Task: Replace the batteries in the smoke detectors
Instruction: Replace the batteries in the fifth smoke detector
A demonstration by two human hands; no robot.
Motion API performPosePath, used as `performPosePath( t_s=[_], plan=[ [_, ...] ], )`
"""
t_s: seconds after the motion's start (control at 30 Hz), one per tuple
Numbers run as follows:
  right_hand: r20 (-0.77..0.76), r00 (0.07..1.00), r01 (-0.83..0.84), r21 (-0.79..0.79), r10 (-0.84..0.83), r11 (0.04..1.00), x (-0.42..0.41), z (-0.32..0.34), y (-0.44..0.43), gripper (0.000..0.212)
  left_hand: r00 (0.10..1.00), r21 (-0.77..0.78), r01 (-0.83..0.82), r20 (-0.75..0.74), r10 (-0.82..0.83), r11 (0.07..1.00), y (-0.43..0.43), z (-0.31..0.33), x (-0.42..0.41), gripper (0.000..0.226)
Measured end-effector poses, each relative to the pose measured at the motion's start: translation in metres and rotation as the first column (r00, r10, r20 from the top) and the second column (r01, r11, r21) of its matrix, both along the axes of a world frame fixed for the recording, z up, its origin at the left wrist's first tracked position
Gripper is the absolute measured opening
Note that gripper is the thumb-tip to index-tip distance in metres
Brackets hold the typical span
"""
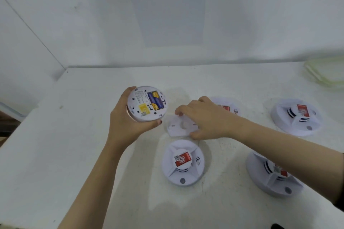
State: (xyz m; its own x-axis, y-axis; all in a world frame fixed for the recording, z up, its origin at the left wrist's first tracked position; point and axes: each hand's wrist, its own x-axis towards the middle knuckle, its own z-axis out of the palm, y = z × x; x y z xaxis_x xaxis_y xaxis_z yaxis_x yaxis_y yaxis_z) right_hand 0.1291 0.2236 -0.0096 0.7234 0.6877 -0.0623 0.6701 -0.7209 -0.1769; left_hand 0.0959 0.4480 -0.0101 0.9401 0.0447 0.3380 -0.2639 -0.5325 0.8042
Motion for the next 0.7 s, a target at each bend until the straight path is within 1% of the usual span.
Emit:
performPosePath(
  t_s=[0.07,0.13,0.17,0.2,0.27,0.33,0.37,0.4,0.5,0.6,0.7],
  plan=[
    [-0.039,0.999,0.029,0.054,-0.027,0.998,-0.001,0.001,-0.005,0.060,1.000,0.004,0.018,0.019,-0.018,1.000,-0.008,0.003,-0.001,0.092],
    [-0.098,0.992,0.092,0.199,-0.074,0.976,-0.005,0.006,-0.016,0.057,0.999,-0.016,0.041,0.031,-0.041,0.999,-0.018,0.008,-0.004,0.091],
    [-0.141,0.985,0.138,0.295,-0.099,0.945,-0.009,0.010,-0.023,0.055,0.998,-0.031,0.056,0.037,-0.055,0.998,-0.024,0.011,-0.005,0.090],
    [-0.189,0.975,0.187,0.397,-0.120,0.898,-0.014,0.015,-0.030,0.055,0.997,-0.040,0.069,0.046,-0.067,0.997,-0.030,0.015,-0.006,0.090],
    [-0.264,0.955,0.273,0.589,-0.137,0.761,-0.026,0.027,-0.044,0.053,0.994,-0.044,0.096,0.065,-0.093,0.994,-0.044,0.022,-0.010,0.090],
    [-0.309,0.942,0.320,0.707,-0.131,0.630,-0.037,0.039,-0.058,0.051,0.988,-0.050,0.135,0.076,-0.131,0.990,-0.060,0.030,-0.014,0.088],
    [-0.323,0.939,0.327,0.736,-0.118,0.592,-0.042,0.045,-0.065,0.050,0.985,-0.057,0.160,0.079,-0.155,0.985,-0.069,0.034,-0.016,0.089],
    [-0.327,0.939,0.325,0.750,-0.103,0.576,-0.046,0.051,-0.072,0.050,0.980,-0.064,0.188,0.078,-0.183,0.980,-0.078,0.037,-0.018,0.090],
    [-0.290,0.953,0.285,0.748,-0.091,0.600,-0.059,0.060,-0.094,0.046,0.957,-0.055,0.284,0.075,-0.280,0.957,-0.106,0.042,-0.024,0.092],
    [-0.212,0.964,0.267,0.733,-0.162,0.626,-0.071,0.064,-0.119,0.036,0.936,-0.022,0.341,0.098,-0.337,0.940,-0.135,0.044,-0.028,0.094],
    [-0.126,0.956,0.273,0.718,-0.266,0.640,-0.082,0.067,-0.145,0.030,0.917,-0.010,0.386,0.111,-0.382,0.923,-0.163,0.046,-0.030,0.094]
  ],
)
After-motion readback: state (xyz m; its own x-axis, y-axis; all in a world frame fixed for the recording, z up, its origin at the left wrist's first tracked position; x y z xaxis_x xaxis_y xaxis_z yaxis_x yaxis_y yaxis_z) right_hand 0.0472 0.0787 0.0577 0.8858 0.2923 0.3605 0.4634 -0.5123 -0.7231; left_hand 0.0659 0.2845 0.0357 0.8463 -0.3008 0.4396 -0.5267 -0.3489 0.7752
